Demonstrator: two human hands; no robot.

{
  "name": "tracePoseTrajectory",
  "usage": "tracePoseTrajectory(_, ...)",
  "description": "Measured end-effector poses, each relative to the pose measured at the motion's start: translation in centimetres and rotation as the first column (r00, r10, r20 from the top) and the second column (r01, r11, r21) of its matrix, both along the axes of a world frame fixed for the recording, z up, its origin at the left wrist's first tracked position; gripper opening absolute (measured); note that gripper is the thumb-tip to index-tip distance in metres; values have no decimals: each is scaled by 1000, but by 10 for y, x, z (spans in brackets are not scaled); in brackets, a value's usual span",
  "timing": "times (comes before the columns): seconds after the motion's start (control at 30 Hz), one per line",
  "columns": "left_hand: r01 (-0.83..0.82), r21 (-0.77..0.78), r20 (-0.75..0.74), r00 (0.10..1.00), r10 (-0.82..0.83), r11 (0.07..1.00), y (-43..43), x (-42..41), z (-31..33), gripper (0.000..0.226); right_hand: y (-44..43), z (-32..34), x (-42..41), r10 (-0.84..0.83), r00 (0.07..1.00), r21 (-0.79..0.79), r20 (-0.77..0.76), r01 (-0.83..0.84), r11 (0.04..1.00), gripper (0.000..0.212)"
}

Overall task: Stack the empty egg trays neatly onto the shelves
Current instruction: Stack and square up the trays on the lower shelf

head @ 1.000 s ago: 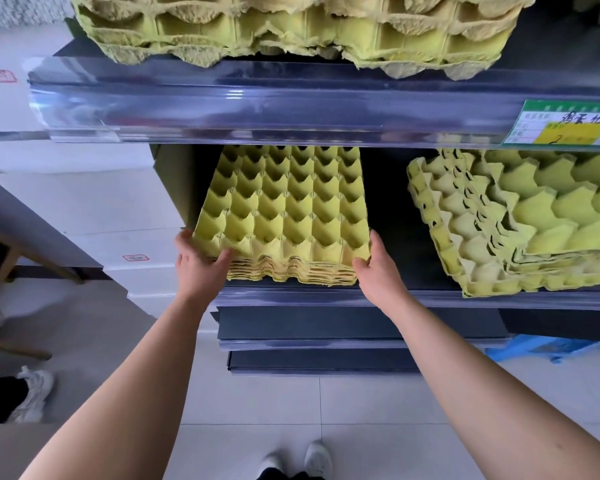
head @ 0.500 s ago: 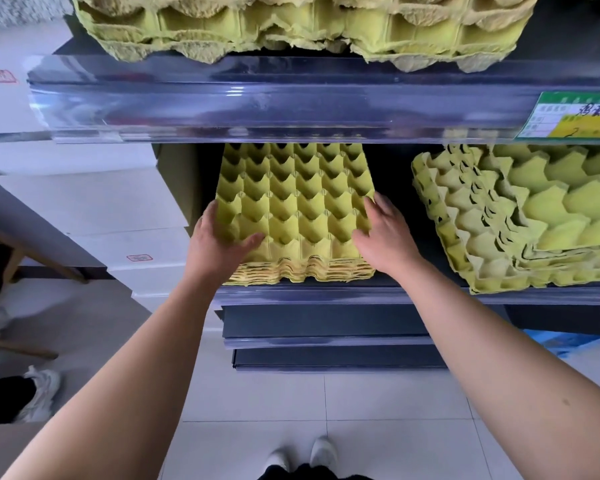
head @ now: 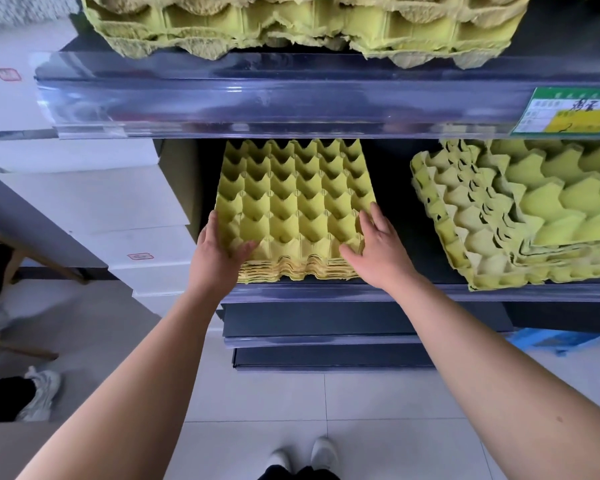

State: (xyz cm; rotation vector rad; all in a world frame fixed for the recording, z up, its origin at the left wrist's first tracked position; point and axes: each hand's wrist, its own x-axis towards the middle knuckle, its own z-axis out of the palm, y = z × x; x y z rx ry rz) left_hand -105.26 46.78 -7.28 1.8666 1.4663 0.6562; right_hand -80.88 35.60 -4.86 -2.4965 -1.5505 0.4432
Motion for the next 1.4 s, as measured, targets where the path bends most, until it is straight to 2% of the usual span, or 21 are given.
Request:
tracePoseTrajectory(0.27, 30, -67, -36, 999, -32, 997, 8, 1, 0, 93, -3, -3, -1, 14, 999, -33, 43, -12, 999, 82)
tracePoseTrajectory(0.37, 22, -85, -95, 995, -30, 996, 9, 0, 5, 89, -3, 3, -2, 19, 989, -20, 143, -16, 1000, 80)
tracePoseTrajectory(0.47, 14, 58, -329, 944, 6, 998, 1, -1, 14, 71, -9, 10, -8, 40, 970, 104, 238, -67, 992, 67)
tracePoseTrajectory(0.57, 90, 224, -413, 911, 11, 970, -19, 4, 33, 52, -25, 22, -19, 98, 967, 235, 234, -154, 960, 49)
tracePoseTrajectory(0.77, 239, 378, -307, 944, -123, 894, -83, 45, 77, 35, -90, 61, -12, 86, 969, 534, 230, -200, 821, 20)
tracePoseTrajectory(0.83, 260, 391, -255, 952, -167, 883, -109, 72, 91, 36, -120, 77, 7, 44, 975, 598, 219, -170, 783, 18)
tracePoseTrajectory(1.03, 281, 388, -109, 960, -259, 878, -182, 187, 118, 41, -205, 111, 112, -75, 971, 641, 227, -91, 762, 20)
tracePoseTrajectory(1.13, 286, 353, -103, 958, -266, 891, -211, 249, 122, 53, -237, 115, 181, -166, 956, 657, 240, -34, 753, 15)
tracePoseTrajectory(1.2, 297, 314, -136, 954, -266, 902, -223, 282, 119, 64, -253, 113, 226, -227, 943, 658, 244, 11, 753, 22)
tracePoseTrajectory(1.3, 247, 216, -155, 964, -216, 945, -231, 315, 115, 79, -267, 109, 285, -331, 917, 607, 223, 135, 783, 45)
tracePoseTrajectory(1.33, 216, 178, -143, 971, -191, 960, -234, 322, 114, 82, -267, 108, 300, -337, 922, 563, 191, 178, 807, 54)
tracePoseTrajectory(1.4, 155, 149, -113, 984, -139, 977, -240, 332, 113, 81, -265, 108, 321, -294, 956, 493, 19, 247, 835, 63)
